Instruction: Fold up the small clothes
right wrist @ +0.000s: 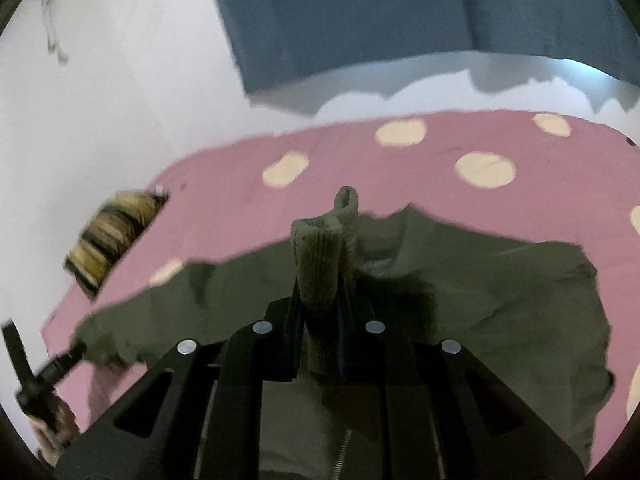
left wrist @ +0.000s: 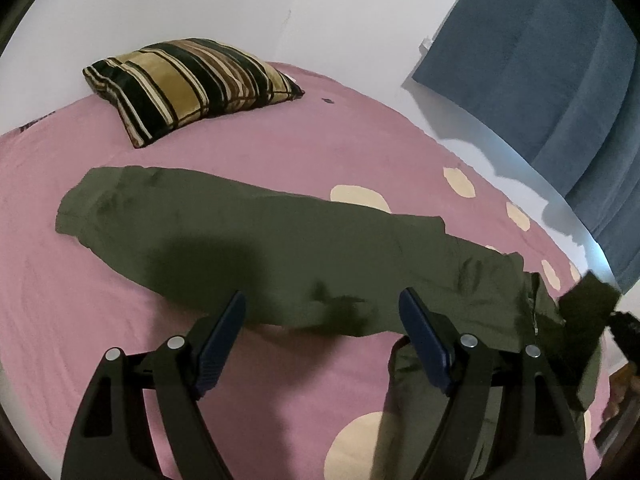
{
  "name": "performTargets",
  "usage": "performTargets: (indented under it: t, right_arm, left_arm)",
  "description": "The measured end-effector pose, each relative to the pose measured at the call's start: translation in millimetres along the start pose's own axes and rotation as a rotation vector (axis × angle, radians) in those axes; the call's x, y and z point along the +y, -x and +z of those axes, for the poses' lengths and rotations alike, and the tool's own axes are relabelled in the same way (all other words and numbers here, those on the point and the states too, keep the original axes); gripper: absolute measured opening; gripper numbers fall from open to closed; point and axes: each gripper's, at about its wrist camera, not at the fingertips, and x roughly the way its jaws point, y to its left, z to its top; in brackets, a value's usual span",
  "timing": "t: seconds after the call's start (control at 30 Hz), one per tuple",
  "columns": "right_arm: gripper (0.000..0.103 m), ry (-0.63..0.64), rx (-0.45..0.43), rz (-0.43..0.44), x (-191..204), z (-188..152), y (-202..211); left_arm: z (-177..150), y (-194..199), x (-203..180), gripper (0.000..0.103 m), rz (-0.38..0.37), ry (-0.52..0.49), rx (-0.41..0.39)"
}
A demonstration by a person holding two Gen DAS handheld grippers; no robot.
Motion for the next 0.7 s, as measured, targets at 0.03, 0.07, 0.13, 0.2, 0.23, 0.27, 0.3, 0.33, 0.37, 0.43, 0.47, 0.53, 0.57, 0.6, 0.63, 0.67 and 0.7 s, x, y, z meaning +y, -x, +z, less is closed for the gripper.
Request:
performTargets:
  t: [0.03, 0.07, 0.13, 0.2, 0.23, 0.27, 0.3, 0.33, 0.37, 0.43, 0.47, 0.53, 0.57, 0.6, 0.63, 0.67, 0.7]
  right_arm:
    - [0.013, 0.013, 0.020, -0.001, 5, -4, -7]
    - [0.013, 0.022, 0.038, -0.001, 6, -8, -13]
    - [0.013, 0.050, 0.079, -0.011, 21, -18, -29]
    - [0.013, 0.086, 0.117, -0.020, 34, -27, -45]
    - [0.014, 0.096, 0.129, -0.023, 37, -31, -49]
    - [0.014, 0.106, 0.142, -0.024, 40, -34, -53]
    - [0.015, 0.121, 0.160, -0.020, 46, -40, -60]
    - [0.015, 0.131, 0.172, -0.019, 49, -44, -63]
    - [0.017, 0.143, 0.183, -0.019, 53, -47, -67]
    - [0.020, 0.170, 0.209, -0.017, 61, -55, -74]
    - [0.022, 0.171, 0.214, -0.013, 62, -57, -75]
    - [0.023, 0.168, 0.227, -0.005, 66, -61, -79]
    - [0.023, 0.167, 0.229, -0.005, 66, -61, -79]
    - [0.024, 0.167, 0.231, -0.007, 66, -62, -79]
    - [0.024, 0.168, 0.232, -0.007, 67, -63, -79]
    - [0.024, 0.168, 0.233, -0.008, 68, -64, -79]
    - [0.025, 0.171, 0.234, -0.010, 69, -65, -79]
  left_arm:
    - [-1, -1, -1, 0.078, -0.001, -0.003, 0.004]
    - [-1, -2, -1, 0.078, -0.002, -0.004, 0.007]
    - [-3, -3, -3, 0.078, -0.009, -0.007, 0.015]
    - [-4, -5, -5, 0.078, -0.009, -0.011, 0.019]
    - [-5, -5, -6, 0.078, -0.009, -0.013, 0.021]
    - [-6, -6, -7, 0.078, -0.010, -0.014, 0.024]
    - [-7, -7, -7, 0.078, -0.009, -0.016, 0.027]
    - [-8, -9, -9, 0.078, -0.008, -0.017, 0.033]
    - [-9, -10, -9, 0.078, -0.007, -0.018, 0.037]
    - [-11, -13, -11, 0.078, -0.008, -0.020, 0.049]
    - [-12, -14, -13, 0.078, -0.010, -0.022, 0.054]
    - [-13, -16, -15, 0.078, -0.012, -0.026, 0.062]
    - [-14, -16, -16, 0.078, -0.013, -0.029, 0.063]
    - [-15, -16, -18, 0.078, -0.014, -0.034, 0.063]
    - [-15, -16, -19, 0.078, -0.015, -0.038, 0.063]
    - [-15, -16, -21, 0.078, -0.016, -0.041, 0.064]
    - [-16, -16, -22, 0.078, -0.017, -0.044, 0.065]
